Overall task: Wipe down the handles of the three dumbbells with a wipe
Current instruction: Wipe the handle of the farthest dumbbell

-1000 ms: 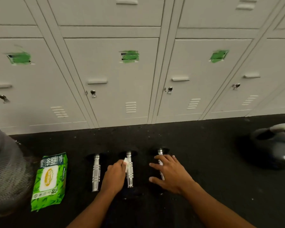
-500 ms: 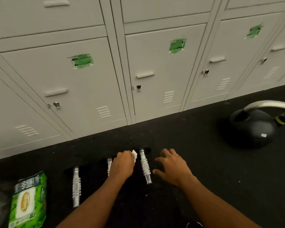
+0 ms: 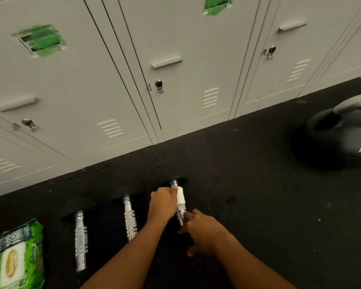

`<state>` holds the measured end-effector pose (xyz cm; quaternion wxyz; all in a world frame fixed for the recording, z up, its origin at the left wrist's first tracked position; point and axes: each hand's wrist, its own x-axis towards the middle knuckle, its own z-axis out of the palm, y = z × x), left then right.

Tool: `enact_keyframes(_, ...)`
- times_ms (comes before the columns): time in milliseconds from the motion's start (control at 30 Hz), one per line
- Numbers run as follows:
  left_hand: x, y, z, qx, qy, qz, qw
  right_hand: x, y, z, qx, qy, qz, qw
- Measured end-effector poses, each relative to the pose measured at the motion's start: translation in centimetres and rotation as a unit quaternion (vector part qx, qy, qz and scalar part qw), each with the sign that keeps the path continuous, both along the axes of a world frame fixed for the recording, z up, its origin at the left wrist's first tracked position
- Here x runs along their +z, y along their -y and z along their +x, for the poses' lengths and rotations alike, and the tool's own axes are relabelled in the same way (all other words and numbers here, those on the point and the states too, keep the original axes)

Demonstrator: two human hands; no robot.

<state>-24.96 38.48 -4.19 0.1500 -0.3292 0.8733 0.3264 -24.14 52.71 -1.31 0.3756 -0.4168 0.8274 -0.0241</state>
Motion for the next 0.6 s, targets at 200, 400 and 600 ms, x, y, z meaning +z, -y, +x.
enact_keyframes(200, 0.2, 0.8, 0.6, -0.111, -0.053, -0.017, 0.992, -0.5, 0.4, -0.8, 0.011, 0.016, 0.023, 1.0)
enact_keyframes(400, -0.7, 1.9, 0.4, -0.311, -0.064, -0.096, 0.944, -0.7, 0.8, -1.3, 0.02, 0.039, 0.038, 0.998)
enact_keyframes(600, -1.1, 1.9, -0.8, -0.361, -0.087, -0.169, 0.913, -0.6, 1.1, -0.4, 0.023, 0.025, 0.033, 0.999)
